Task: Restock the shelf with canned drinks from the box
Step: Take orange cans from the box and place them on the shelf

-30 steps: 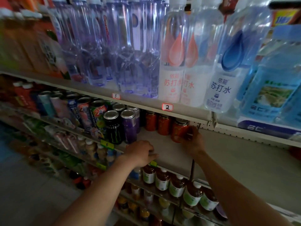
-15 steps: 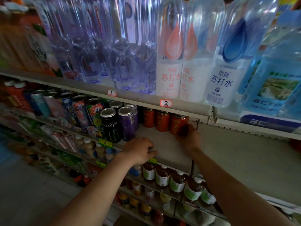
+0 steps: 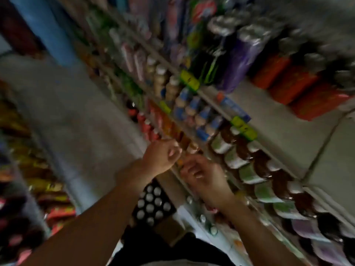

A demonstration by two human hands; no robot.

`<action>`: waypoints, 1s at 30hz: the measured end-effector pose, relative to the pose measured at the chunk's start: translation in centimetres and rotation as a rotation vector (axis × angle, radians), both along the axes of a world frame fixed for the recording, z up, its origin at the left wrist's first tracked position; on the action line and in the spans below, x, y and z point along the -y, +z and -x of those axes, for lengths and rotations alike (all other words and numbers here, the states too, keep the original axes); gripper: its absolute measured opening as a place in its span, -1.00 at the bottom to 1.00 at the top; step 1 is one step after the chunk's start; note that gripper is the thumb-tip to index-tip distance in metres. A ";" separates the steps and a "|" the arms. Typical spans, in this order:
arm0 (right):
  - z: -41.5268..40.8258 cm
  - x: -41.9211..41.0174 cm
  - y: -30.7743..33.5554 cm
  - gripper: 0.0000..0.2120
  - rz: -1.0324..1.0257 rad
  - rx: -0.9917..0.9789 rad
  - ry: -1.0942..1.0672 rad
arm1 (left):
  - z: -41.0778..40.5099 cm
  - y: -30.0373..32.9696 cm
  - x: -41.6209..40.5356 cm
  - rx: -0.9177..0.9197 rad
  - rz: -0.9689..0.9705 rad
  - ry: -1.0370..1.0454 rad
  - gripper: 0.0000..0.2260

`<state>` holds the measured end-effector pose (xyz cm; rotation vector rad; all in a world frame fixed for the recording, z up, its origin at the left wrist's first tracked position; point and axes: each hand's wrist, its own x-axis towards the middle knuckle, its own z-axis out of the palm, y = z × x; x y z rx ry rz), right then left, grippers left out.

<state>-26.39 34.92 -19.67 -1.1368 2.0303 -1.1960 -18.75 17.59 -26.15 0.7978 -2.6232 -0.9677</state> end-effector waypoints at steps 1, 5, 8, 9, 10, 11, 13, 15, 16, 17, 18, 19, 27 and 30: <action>-0.7 1.0 -4.3 -0.84 -0.144 0.074 0.056 | -3.0 -4.1 0.3 0.142 -0.096 0.074 -0.80; -3.5 2.5 -21.0 -0.88 -0.560 0.124 0.231 | -13.0 -16.9 -1.5 0.454 -0.403 0.223 -0.72; -5.8 3.8 -32.1 -0.84 -0.706 0.110 0.315 | -17.2 -24.8 -2.7 0.535 -0.524 0.377 -0.63; -6.6 4.6 -35.5 -0.77 -0.771 0.114 0.341 | -18.1 -27.6 -2.9 0.514 -0.562 0.422 -0.57; -7.2 5.8 -39.1 -0.69 -0.785 0.106 0.366 | -18.5 -30.3 -2.7 0.516 -0.576 0.433 -0.58; -7.2 6.9 -41.6 -0.63 -0.801 0.097 0.377 | -18.8 -31.9 -2.6 0.530 -0.569 0.415 -0.65; -7.4 9.1 -47.8 -0.52 -0.869 0.083 0.370 | -19.1 -36.5 -1.7 0.528 -0.589 0.409 -0.72; -7.4 11.7 -54.4 -0.45 -0.891 0.046 0.394 | -19.4 -41.7 -0.2 0.507 -0.617 0.436 -0.76; -7.1 12.5 -56.4 -0.44 -0.898 0.017 0.411 | -19.1 -43.0 0.5 0.503 -0.632 0.448 -0.80; -6.8 13.3 -58.6 -0.42 -0.927 -0.033 0.458 | -18.8 -44.9 1.1 0.478 -0.634 0.476 -0.84; -6.6 13.7 -60.2 -0.40 -0.950 -0.074 0.497 | -18.5 -45.7 1.5 0.454 -0.649 0.514 -0.85; -6.6 14.2 -62.5 -0.38 -0.977 -0.092 0.523 | -18.4 -47.7 1.8 0.424 -0.687 0.549 -0.84; -7.5 13.1 -70.5 -0.52 -0.941 -0.045 0.374 | -19.0 -55.2 2.4 0.395 -0.804 0.586 -0.85; -7.9 12.6 -70.5 -0.56 -0.854 -0.042 0.284 | -19.4 -56.1 1.6 0.410 -0.779 0.603 -0.93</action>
